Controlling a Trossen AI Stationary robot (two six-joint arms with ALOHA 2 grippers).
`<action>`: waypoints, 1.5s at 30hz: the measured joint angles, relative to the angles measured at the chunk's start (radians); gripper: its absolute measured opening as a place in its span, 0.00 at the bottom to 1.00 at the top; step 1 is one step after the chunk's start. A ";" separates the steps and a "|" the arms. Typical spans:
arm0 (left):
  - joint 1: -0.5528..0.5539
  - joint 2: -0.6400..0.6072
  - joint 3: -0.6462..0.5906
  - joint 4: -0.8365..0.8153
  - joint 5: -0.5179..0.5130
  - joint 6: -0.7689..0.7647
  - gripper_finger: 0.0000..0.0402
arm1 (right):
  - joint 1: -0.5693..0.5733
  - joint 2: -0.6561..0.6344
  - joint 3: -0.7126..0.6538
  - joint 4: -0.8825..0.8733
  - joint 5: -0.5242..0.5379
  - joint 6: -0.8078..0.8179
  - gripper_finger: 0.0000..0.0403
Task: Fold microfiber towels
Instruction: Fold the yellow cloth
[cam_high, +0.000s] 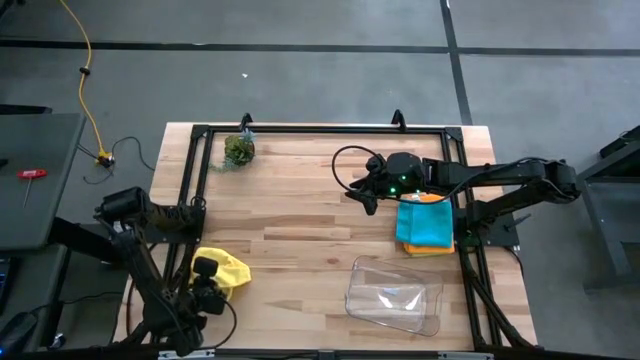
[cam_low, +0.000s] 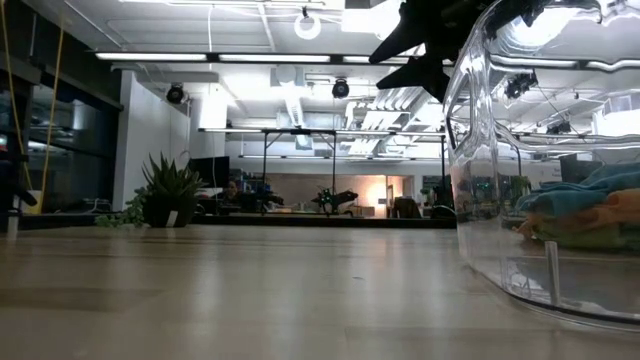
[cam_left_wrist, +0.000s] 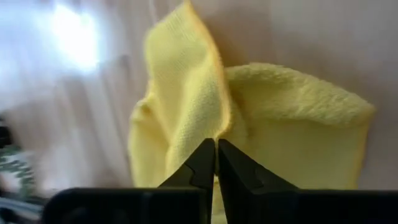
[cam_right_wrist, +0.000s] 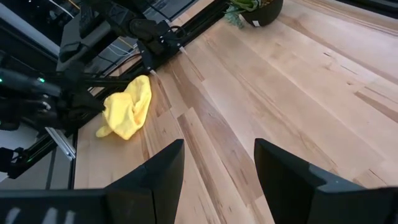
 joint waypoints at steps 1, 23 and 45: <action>0.007 -0.015 0.011 -0.025 -0.005 0.008 0.03 | 0.000 0.000 0.000 0.000 0.000 0.000 0.46; 0.997 -0.445 0.064 0.320 -0.393 1.054 0.00 | 0.001 0.000 0.000 0.020 -0.005 -0.030 0.46; 1.051 -0.426 -0.101 0.615 -0.149 0.634 0.00 | 0.001 0.002 0.000 0.012 -0.004 -0.038 0.46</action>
